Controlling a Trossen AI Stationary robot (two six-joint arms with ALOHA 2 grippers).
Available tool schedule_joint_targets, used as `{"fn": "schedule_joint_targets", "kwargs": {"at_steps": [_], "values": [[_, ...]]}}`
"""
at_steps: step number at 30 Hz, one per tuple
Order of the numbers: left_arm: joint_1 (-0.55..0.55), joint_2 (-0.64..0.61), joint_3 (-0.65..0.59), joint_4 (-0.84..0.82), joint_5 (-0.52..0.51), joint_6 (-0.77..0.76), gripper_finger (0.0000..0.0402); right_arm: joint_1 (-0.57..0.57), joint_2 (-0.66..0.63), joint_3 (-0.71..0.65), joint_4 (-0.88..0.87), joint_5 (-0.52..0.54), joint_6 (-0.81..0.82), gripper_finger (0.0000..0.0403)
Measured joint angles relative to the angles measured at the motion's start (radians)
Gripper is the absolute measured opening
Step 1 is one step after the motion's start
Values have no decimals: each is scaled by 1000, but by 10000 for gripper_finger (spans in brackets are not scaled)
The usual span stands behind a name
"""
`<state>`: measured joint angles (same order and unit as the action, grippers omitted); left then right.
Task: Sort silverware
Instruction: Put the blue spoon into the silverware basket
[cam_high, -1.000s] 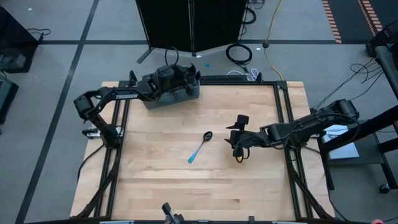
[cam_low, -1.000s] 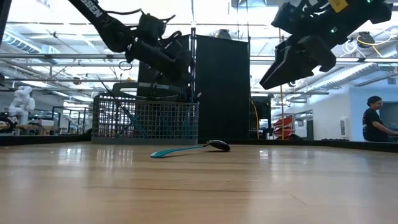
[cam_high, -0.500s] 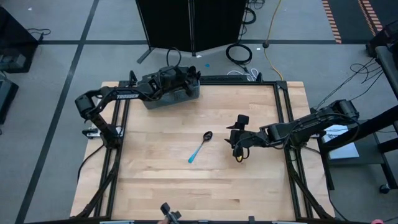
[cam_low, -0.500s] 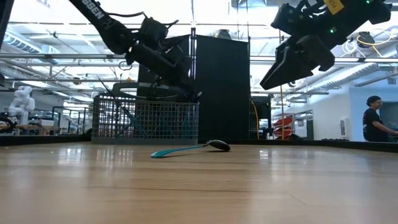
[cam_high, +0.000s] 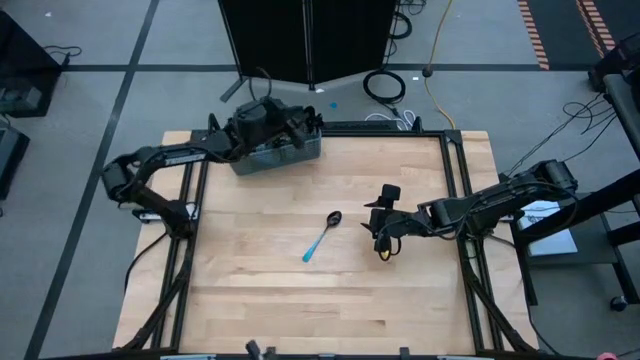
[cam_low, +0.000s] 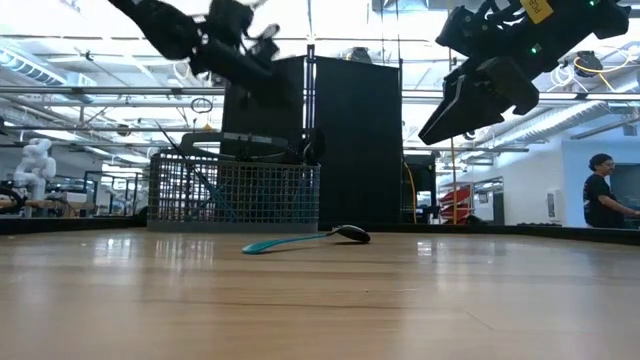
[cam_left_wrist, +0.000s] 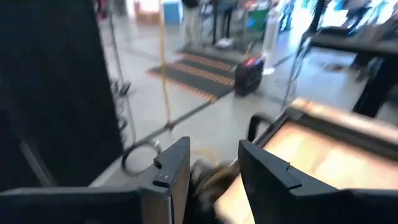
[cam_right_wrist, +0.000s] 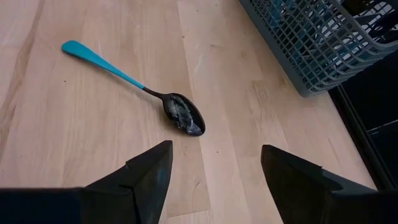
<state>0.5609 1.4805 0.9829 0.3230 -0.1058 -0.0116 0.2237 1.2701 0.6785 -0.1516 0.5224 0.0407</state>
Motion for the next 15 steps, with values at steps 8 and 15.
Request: {"fn": "schedule_joint_targets", "kwargs": {"at_steps": [8,15], "values": [[-201,-105,0,-74,75,-35,132,0,0,0,2,0,0,242],[-544,29,-1,-72,-76,-89,132,4,0,0,2,-4,18,242]]}}
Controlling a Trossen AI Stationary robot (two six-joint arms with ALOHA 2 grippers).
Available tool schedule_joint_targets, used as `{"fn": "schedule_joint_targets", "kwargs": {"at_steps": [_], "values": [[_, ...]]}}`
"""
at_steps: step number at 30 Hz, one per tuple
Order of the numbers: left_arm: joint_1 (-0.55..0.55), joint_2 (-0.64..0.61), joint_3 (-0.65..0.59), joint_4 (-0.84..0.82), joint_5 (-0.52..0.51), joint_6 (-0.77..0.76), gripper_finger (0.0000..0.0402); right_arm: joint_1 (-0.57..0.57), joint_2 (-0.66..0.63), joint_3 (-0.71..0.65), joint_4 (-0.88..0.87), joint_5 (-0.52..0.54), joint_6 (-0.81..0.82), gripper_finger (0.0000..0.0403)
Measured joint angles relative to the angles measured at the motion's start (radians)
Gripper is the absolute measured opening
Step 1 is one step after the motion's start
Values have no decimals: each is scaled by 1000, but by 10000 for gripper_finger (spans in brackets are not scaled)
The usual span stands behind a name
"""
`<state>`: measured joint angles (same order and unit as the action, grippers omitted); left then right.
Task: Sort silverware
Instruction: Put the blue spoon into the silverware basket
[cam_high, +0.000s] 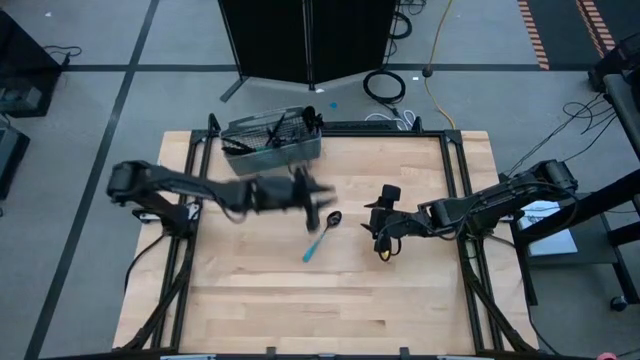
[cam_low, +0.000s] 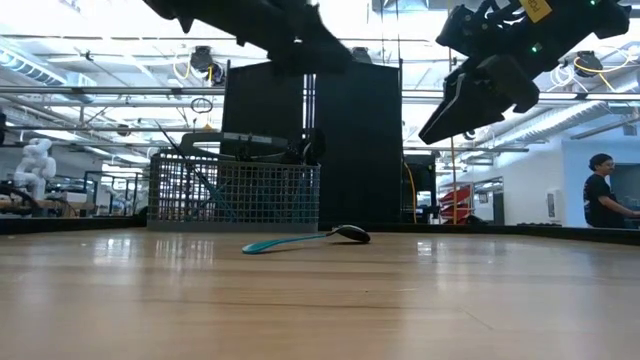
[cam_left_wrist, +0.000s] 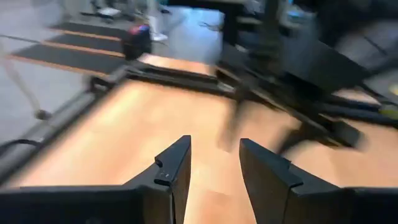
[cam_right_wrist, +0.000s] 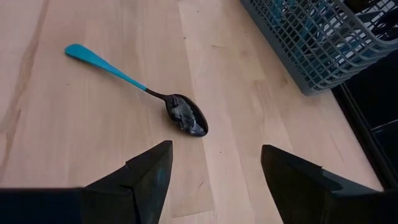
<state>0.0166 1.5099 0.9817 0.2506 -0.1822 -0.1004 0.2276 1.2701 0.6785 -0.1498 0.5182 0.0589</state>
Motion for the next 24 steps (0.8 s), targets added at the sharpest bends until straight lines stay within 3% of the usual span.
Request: {"fn": "schedule_joint_targets", "kwargs": {"at_steps": [5,13,20,24], "values": [[-158,187,1,48,-81,-106,132,4,0,0,-1,-1,8,242],[-209,448,0,217,-115,-258,132,4,0,0,0,0,8,242],[-222,410,1,136,-343,-366,132,4,0,0,-1,0,8,242],[-218,346,3,-102,-351,-565,132,4,0,0,-5,0,20,242]]}}
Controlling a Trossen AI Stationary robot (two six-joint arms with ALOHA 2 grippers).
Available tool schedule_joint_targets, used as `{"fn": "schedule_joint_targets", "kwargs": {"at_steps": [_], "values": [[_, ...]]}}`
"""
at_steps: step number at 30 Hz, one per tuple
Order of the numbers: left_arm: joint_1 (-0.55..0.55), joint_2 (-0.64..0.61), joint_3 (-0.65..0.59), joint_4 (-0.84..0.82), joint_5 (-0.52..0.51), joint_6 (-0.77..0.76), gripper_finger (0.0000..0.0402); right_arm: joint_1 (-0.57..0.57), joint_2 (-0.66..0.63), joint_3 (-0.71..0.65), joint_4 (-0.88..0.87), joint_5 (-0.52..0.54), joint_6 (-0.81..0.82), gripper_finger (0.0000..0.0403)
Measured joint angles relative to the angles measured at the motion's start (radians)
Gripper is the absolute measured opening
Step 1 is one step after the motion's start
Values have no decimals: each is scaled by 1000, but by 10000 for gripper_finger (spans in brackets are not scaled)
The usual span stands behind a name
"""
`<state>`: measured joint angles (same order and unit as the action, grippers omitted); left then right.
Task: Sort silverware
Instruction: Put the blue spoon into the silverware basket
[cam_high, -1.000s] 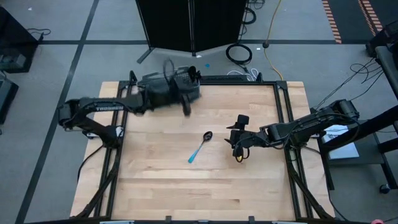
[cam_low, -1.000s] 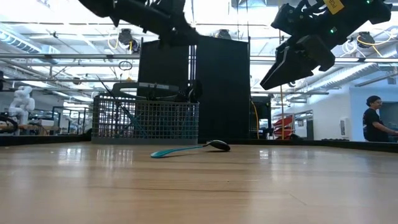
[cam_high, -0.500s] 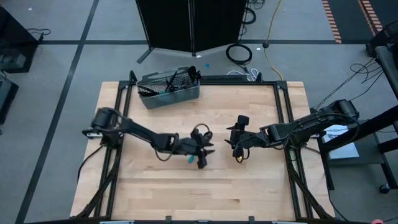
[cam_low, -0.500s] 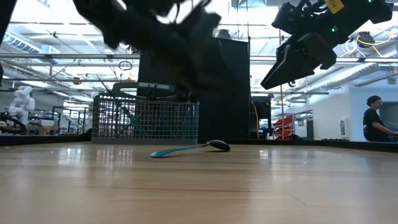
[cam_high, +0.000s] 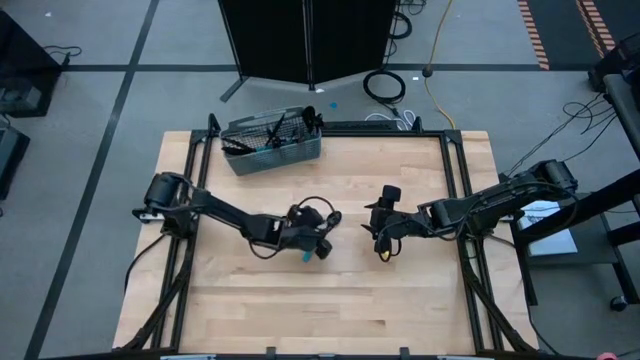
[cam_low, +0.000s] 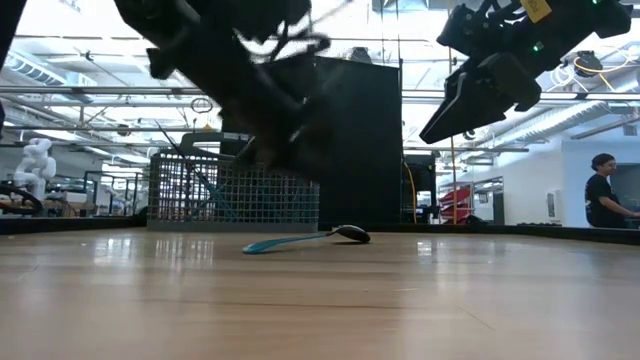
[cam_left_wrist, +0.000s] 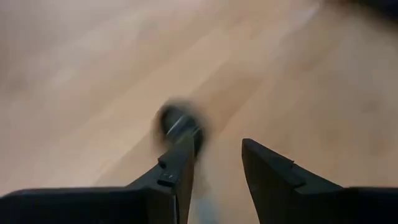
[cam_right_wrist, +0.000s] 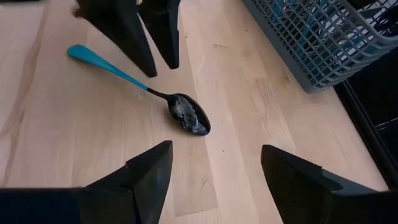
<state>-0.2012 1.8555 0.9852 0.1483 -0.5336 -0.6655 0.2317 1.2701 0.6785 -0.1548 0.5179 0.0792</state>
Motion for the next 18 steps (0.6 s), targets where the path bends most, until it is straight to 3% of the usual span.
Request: {"fn": "schedule_joint_targets", "kwargs": {"at_steps": [3,18], "values": [[6,1,-5,-120,21,-56,132,0,0,0,-5,0,11,242],[11,69,-2,-47,36,-1,132,0,0,0,-7,0,29,242]]}}
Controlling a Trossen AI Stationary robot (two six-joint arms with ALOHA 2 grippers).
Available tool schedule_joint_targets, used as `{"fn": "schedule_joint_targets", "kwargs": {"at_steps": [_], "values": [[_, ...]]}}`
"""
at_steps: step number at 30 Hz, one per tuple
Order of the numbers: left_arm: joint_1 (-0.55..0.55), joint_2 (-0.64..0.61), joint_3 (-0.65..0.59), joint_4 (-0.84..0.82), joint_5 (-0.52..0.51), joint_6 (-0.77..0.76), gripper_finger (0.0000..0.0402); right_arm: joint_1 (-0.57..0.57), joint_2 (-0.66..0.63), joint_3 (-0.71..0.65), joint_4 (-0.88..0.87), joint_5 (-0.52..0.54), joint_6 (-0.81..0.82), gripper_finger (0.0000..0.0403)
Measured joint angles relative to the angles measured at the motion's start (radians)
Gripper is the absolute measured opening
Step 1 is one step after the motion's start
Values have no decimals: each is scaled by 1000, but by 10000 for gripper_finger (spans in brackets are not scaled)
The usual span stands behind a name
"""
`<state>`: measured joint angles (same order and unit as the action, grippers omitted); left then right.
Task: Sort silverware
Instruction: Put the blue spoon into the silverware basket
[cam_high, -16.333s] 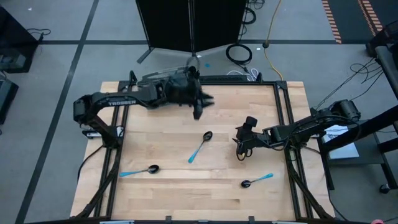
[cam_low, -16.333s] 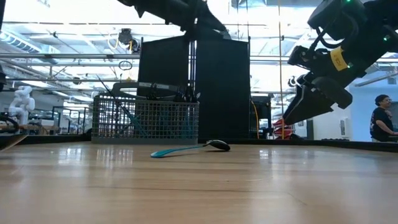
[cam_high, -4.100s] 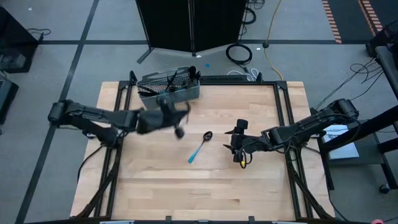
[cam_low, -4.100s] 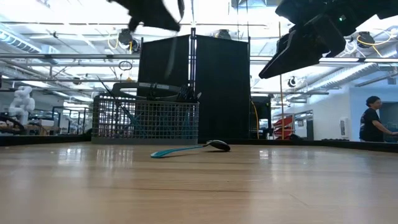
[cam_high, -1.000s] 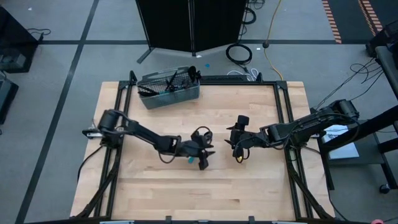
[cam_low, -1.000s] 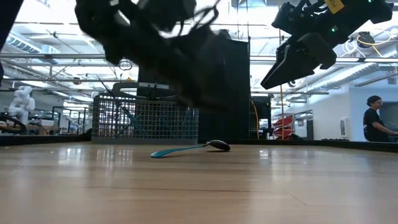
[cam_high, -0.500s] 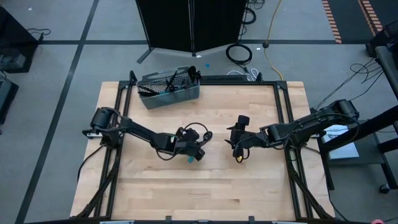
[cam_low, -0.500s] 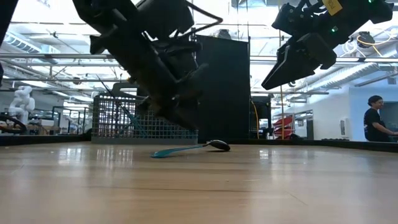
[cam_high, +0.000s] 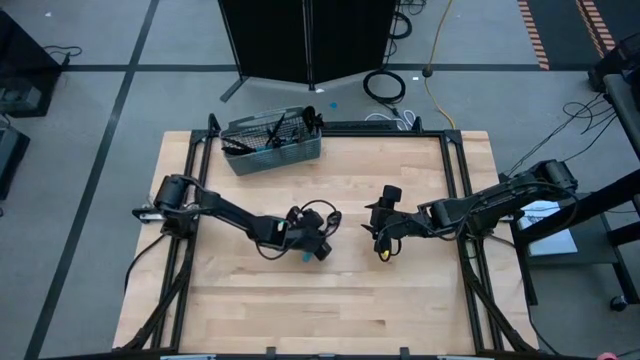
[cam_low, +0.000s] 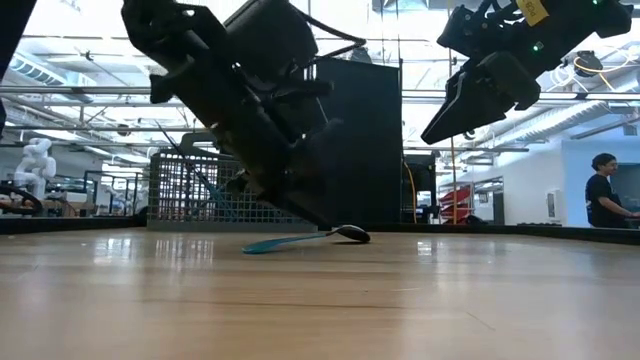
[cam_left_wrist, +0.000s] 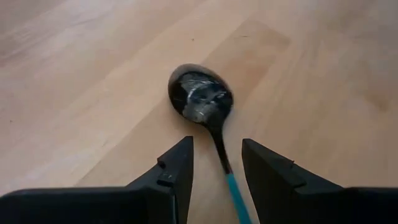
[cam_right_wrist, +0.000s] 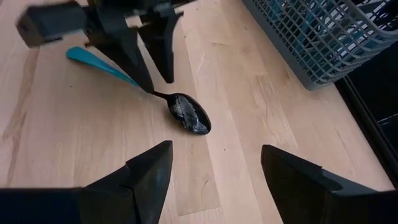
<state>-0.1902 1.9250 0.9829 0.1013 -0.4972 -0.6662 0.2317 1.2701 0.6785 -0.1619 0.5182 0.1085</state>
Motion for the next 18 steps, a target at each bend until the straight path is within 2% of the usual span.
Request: {"fn": "schedule_joint_targets", "kwargs": {"at_steps": [8,14,18], "values": [[-1,79,1,56,-1,-2,132,0,0,0,0,0,0,242],[-7,95,3,65,-39,43,131,0,0,0,0,0,0,242],[-11,97,1,89,-56,77,111,0,0,0,0,0,0,242]]}}
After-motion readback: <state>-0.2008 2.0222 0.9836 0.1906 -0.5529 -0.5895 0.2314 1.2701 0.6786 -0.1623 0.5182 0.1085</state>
